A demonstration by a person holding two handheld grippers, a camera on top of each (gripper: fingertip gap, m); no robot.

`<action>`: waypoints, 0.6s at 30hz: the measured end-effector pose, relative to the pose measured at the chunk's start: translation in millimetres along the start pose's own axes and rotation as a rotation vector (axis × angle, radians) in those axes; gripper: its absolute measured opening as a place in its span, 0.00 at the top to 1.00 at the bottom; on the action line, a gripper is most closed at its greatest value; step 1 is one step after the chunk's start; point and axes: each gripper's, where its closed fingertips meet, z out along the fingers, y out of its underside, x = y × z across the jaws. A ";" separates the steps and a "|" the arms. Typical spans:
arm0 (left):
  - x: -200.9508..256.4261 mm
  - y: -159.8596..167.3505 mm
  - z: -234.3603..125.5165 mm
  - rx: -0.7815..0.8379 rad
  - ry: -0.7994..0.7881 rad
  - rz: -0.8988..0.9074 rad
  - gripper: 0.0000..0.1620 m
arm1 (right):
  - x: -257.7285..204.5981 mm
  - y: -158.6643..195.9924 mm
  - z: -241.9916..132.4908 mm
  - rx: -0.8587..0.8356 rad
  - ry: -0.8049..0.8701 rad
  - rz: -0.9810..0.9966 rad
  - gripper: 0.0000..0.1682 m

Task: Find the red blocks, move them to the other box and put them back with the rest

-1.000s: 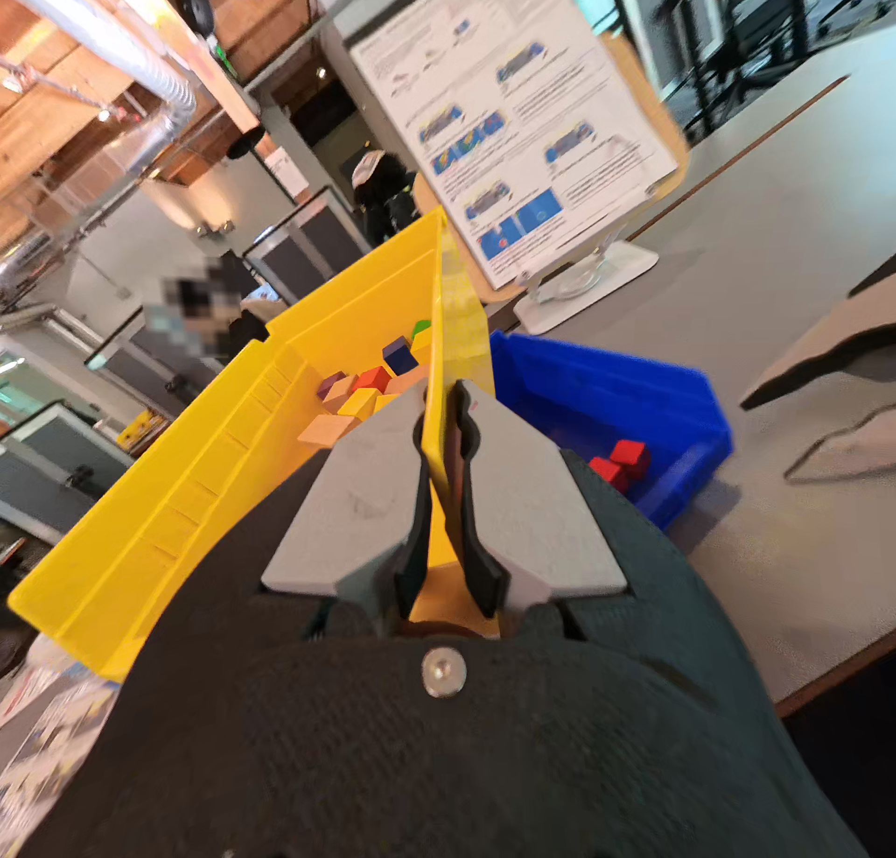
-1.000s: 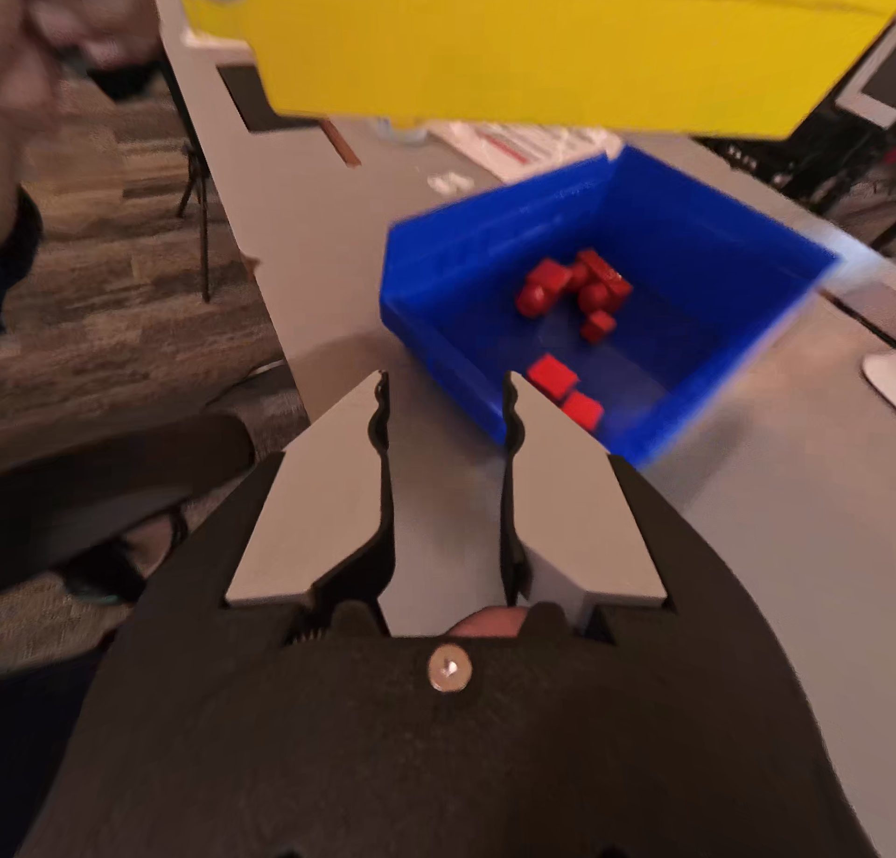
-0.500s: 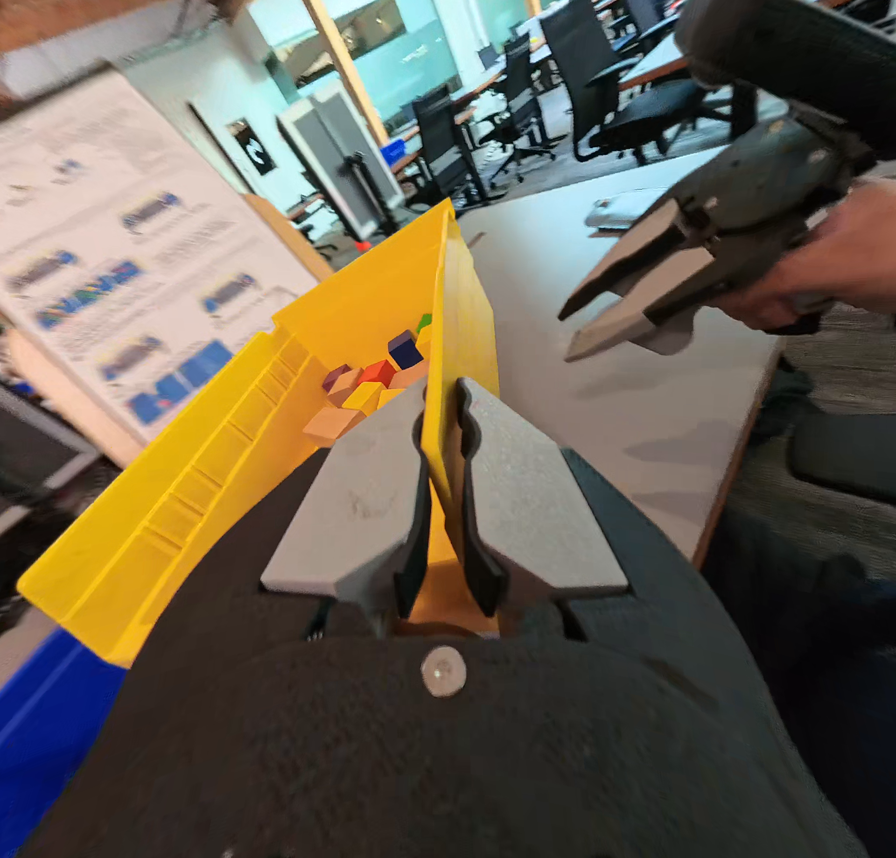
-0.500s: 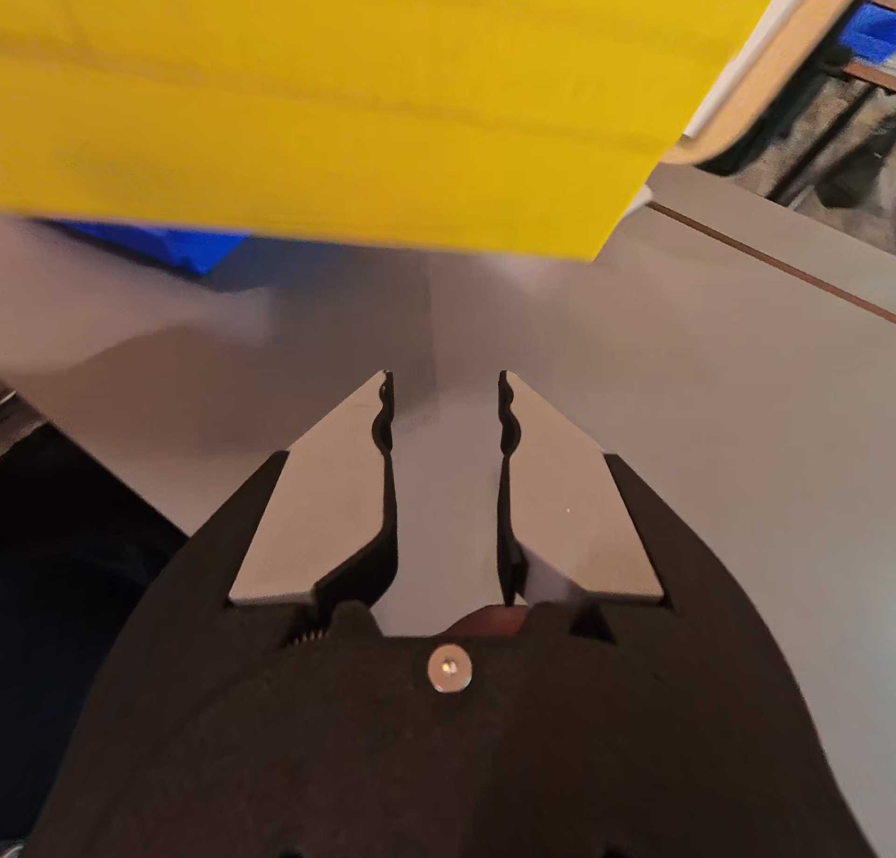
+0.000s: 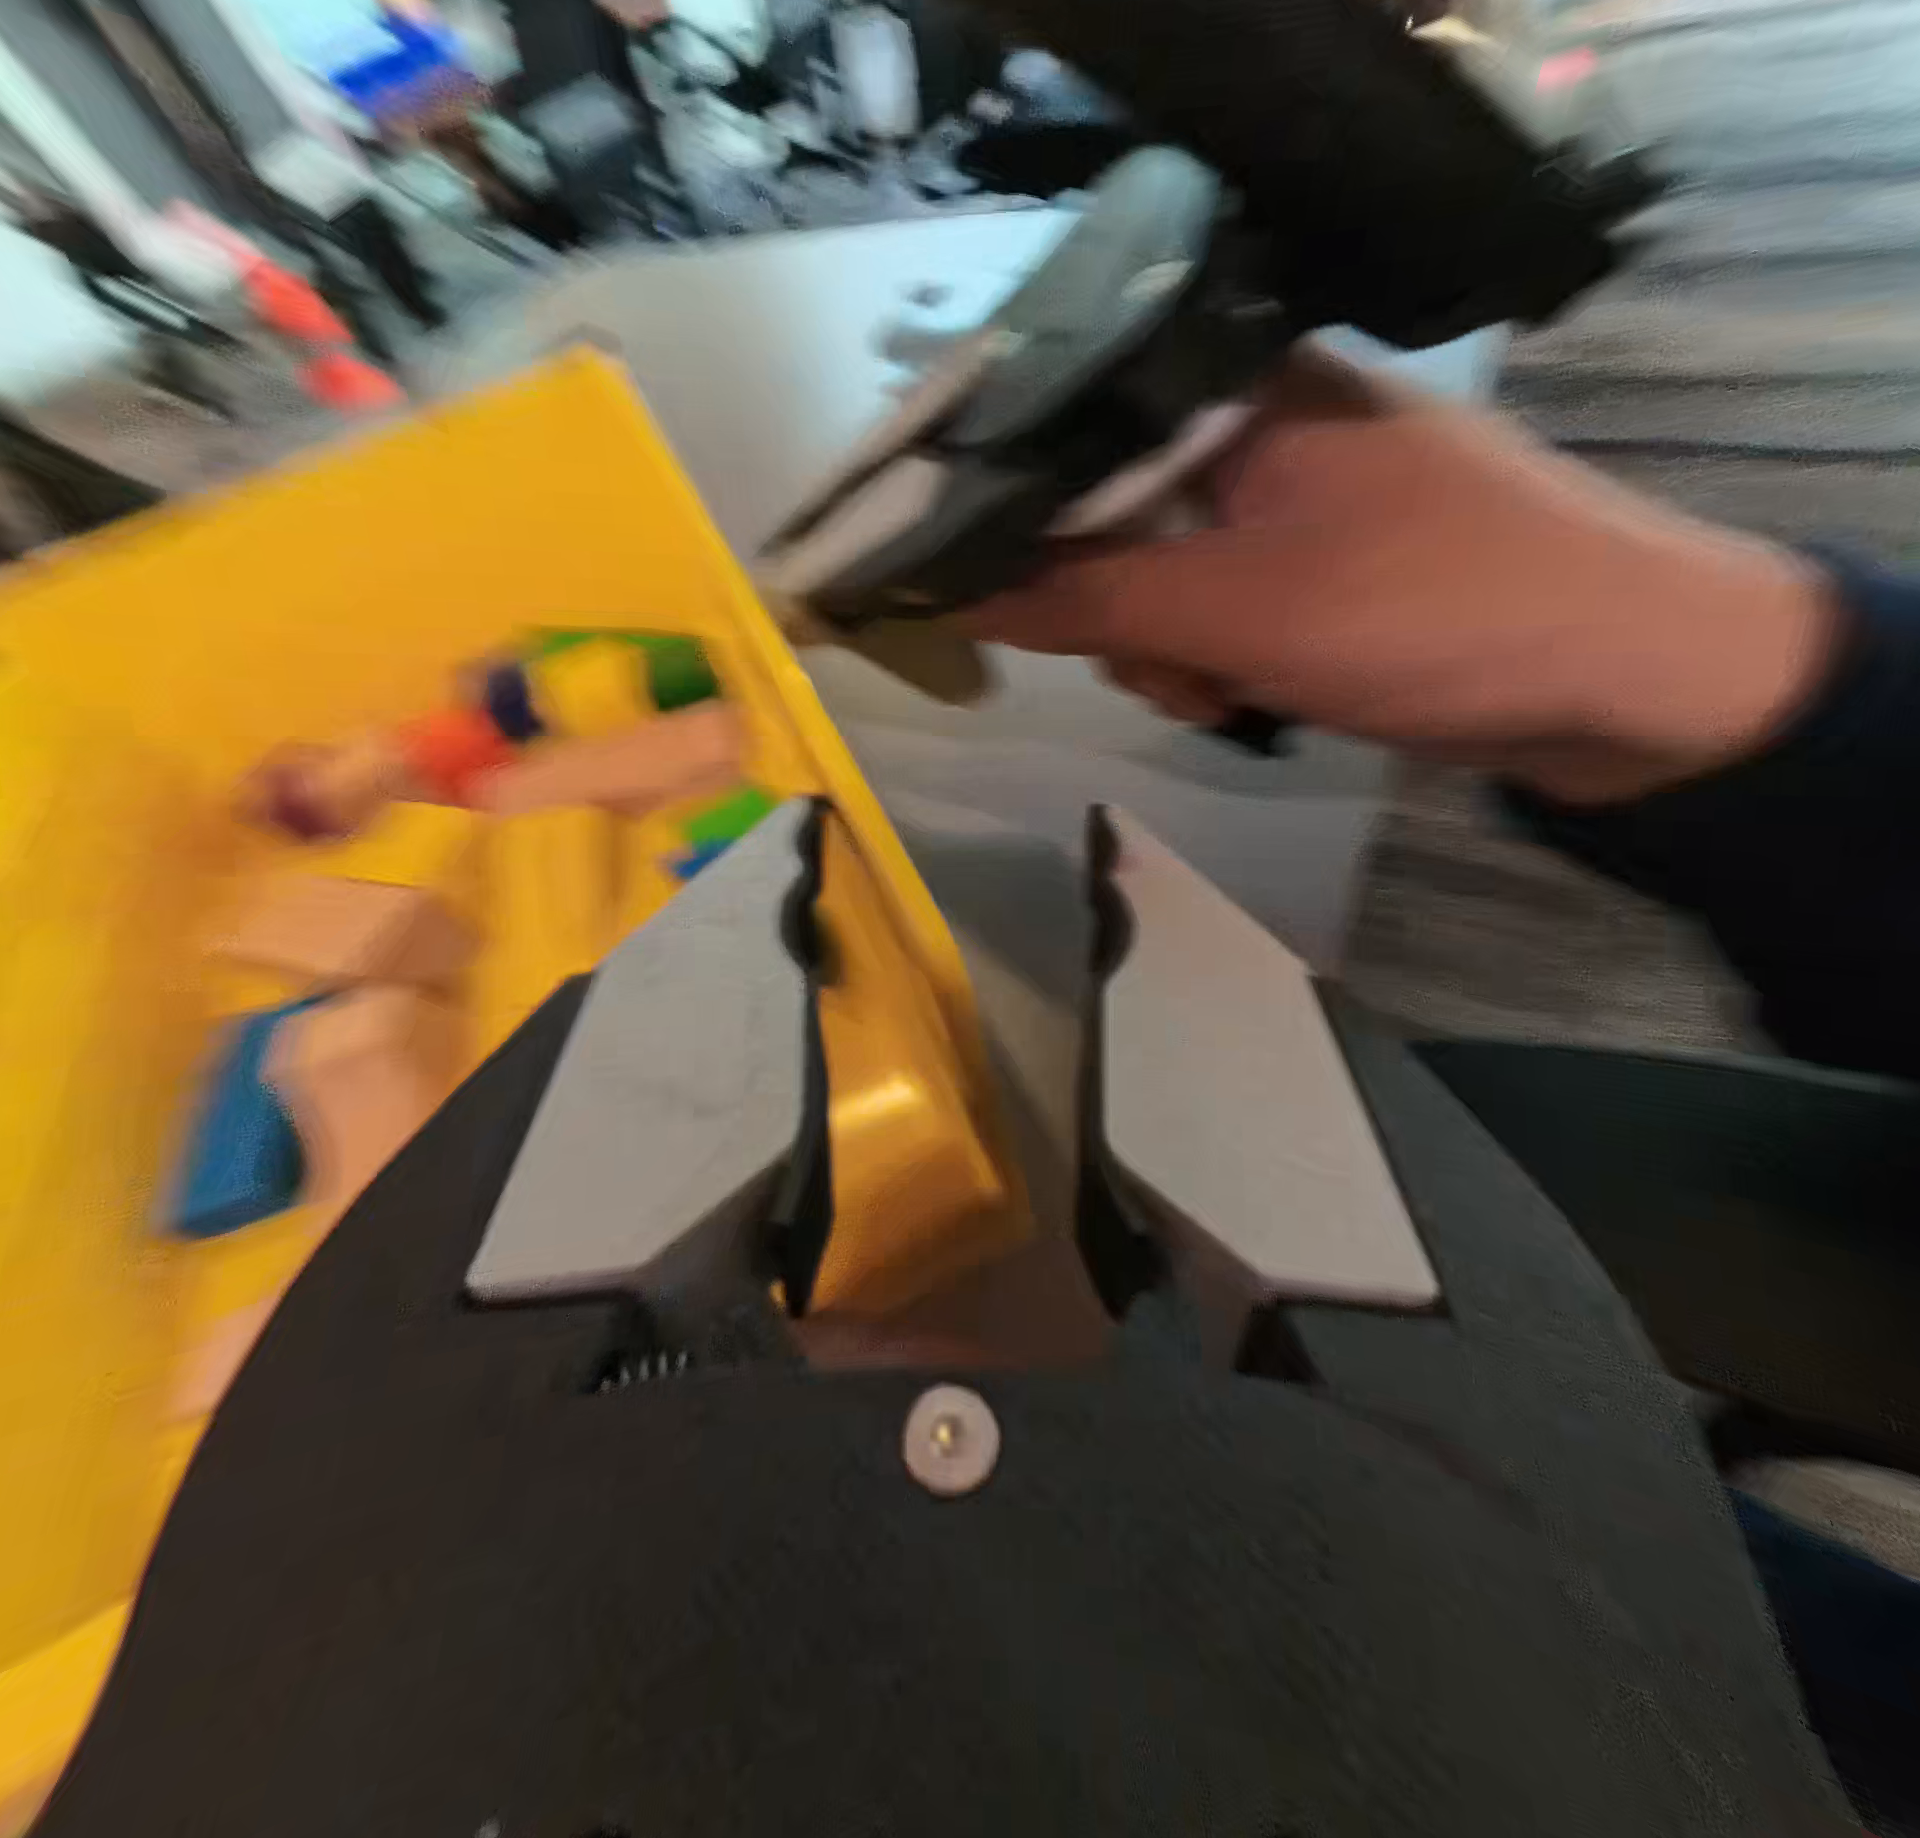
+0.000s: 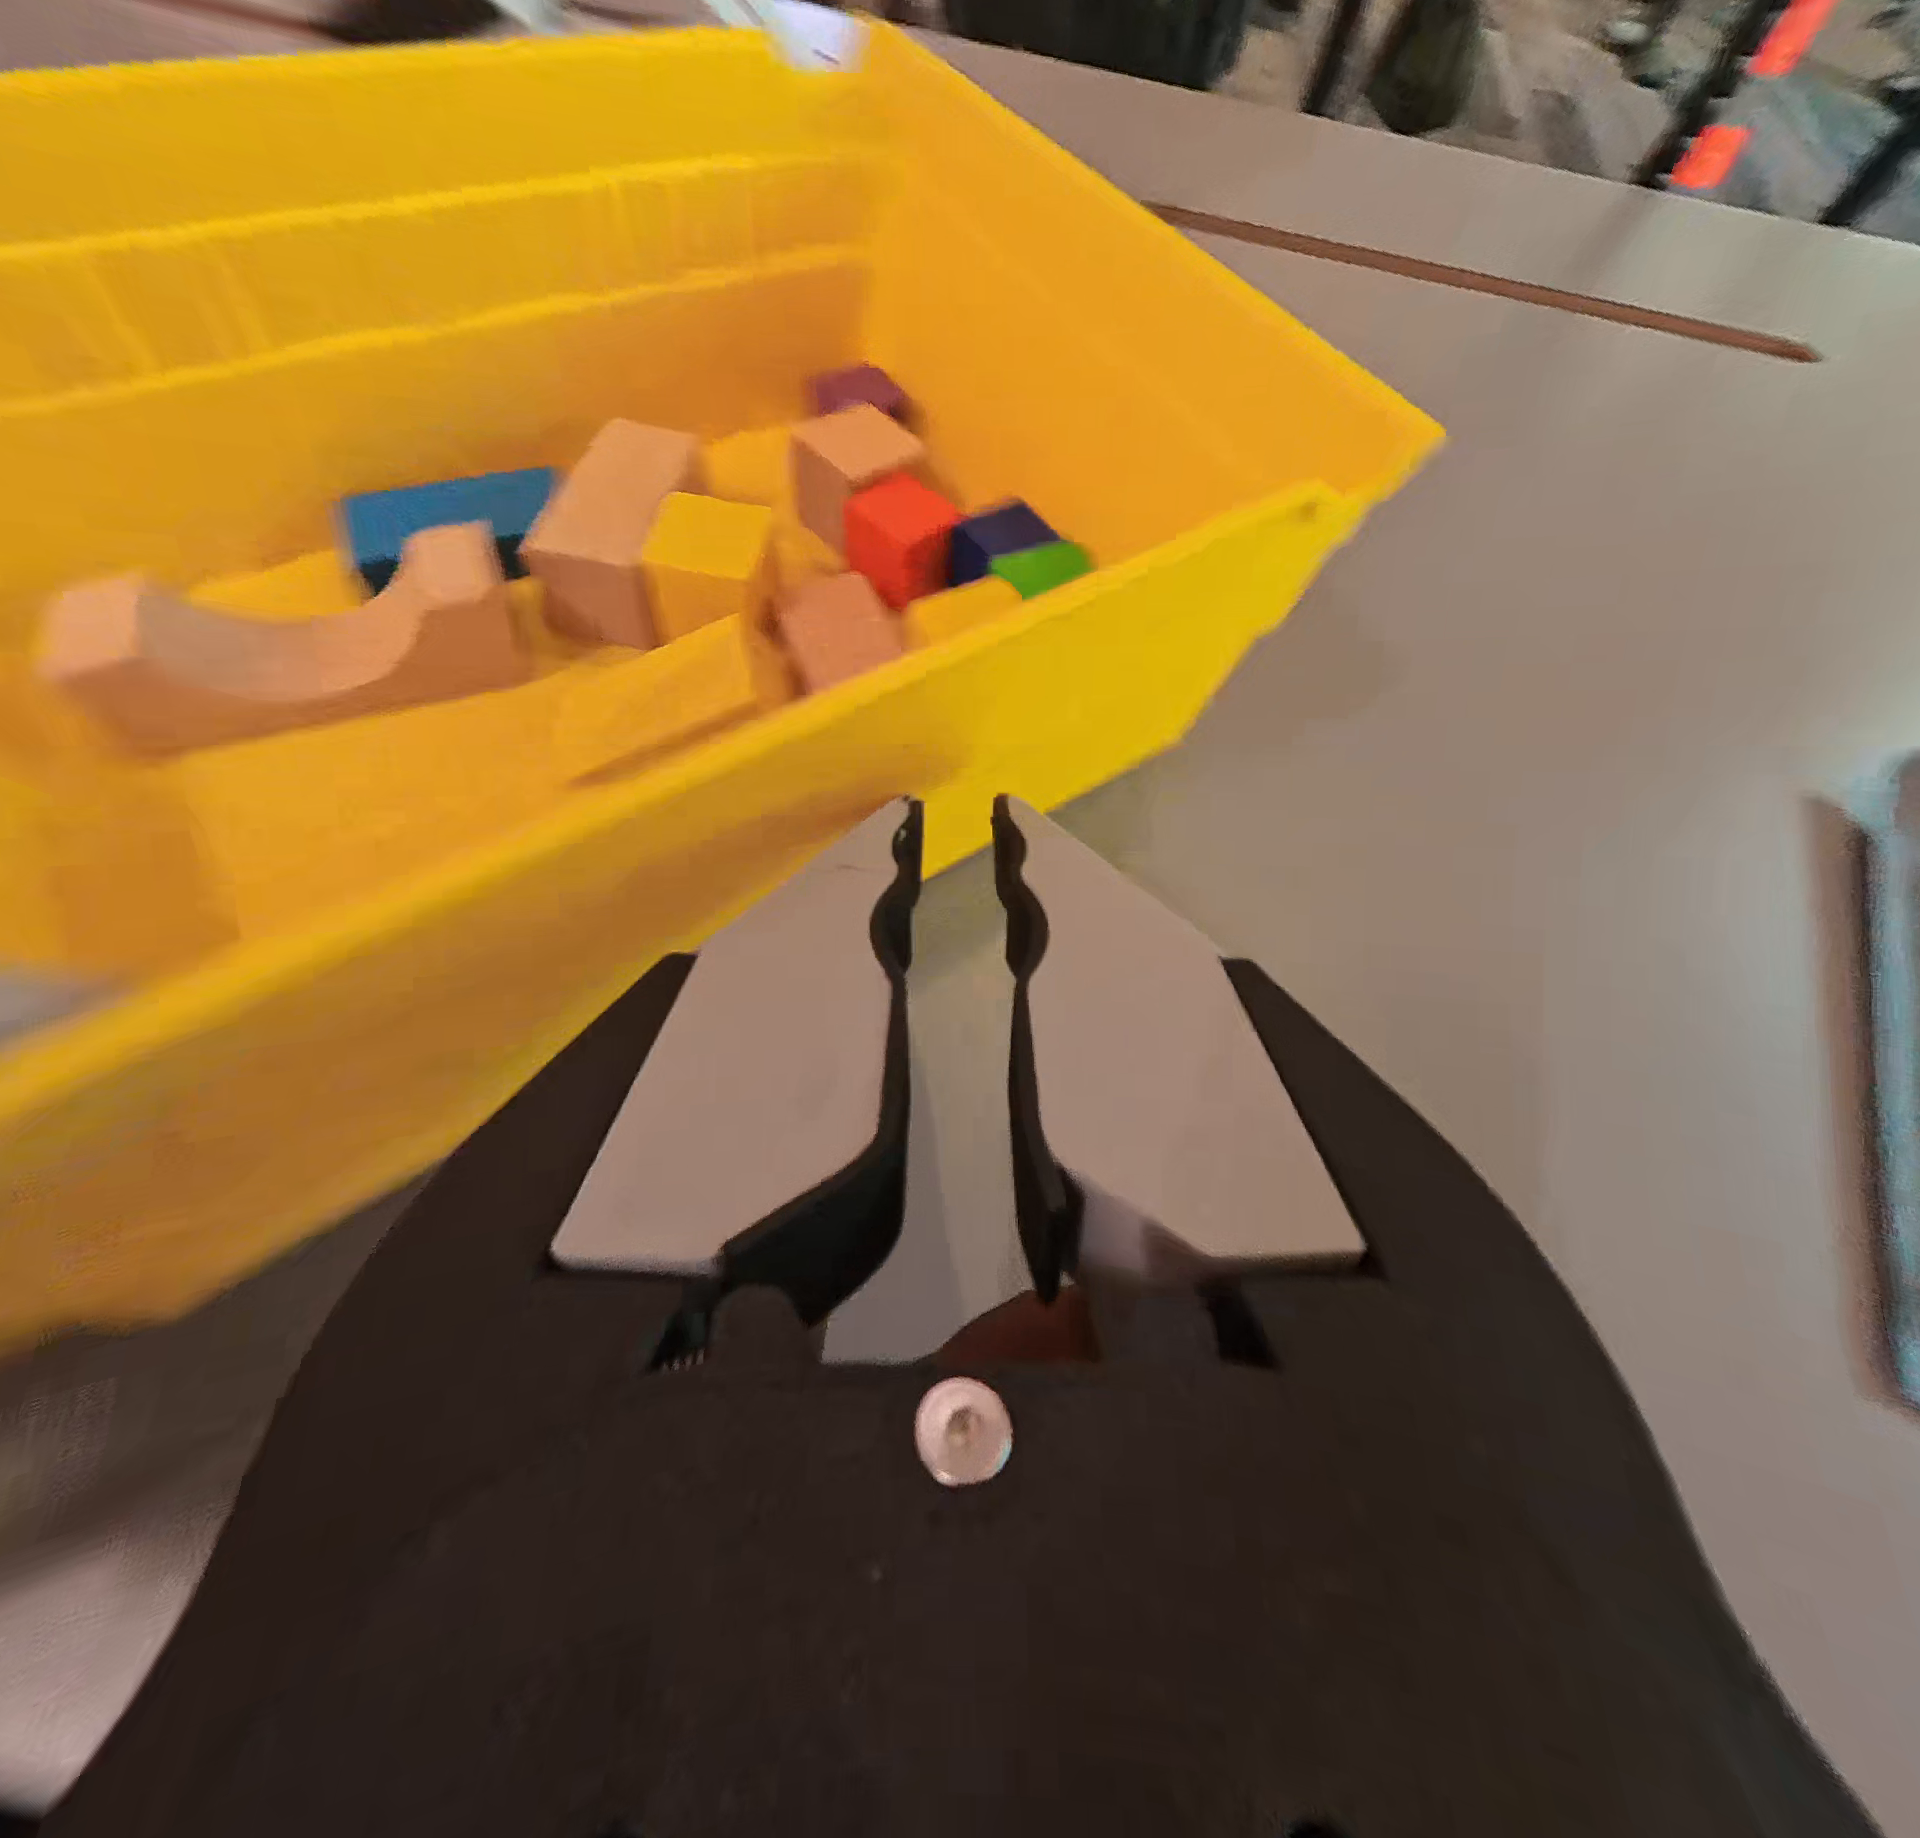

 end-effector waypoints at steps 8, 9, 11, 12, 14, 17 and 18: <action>17.9 6.3 -109.8 0.031 0.220 -0.078 0.68 | 61.8 -23.4 -64.6 0.120 0.349 -0.112 0.85; 4.7 12.0 -132.8 0.037 0.185 -0.076 0.70 | 58.7 -27.8 -83.0 0.149 0.386 -0.161 0.85; -30.2 34.8 -171.7 -0.003 0.091 -0.092 0.71 | 24.8 -26.3 -103.7 0.154 0.307 -0.227 0.84; -54.6 52.6 -188.2 -0.050 0.009 -0.093 0.70 | -5.1 -18.7 -106.1 0.124 0.192 -0.246 0.81; -106.7 89.6 -221.8 -0.139 -0.181 -0.095 0.69 | -63.6 -4.6 -109.6 0.076 -0.013 -0.251 0.75; -140.0 120.7 -265.7 -0.179 -0.284 -0.171 0.65 | -120.9 -2.5 -117.5 0.089 -0.153 -0.346 0.56; -142.5 123.0 -276.6 -0.164 -0.288 -0.177 0.66 | -124.7 -9.7 -120.2 0.116 -0.122 -0.360 0.62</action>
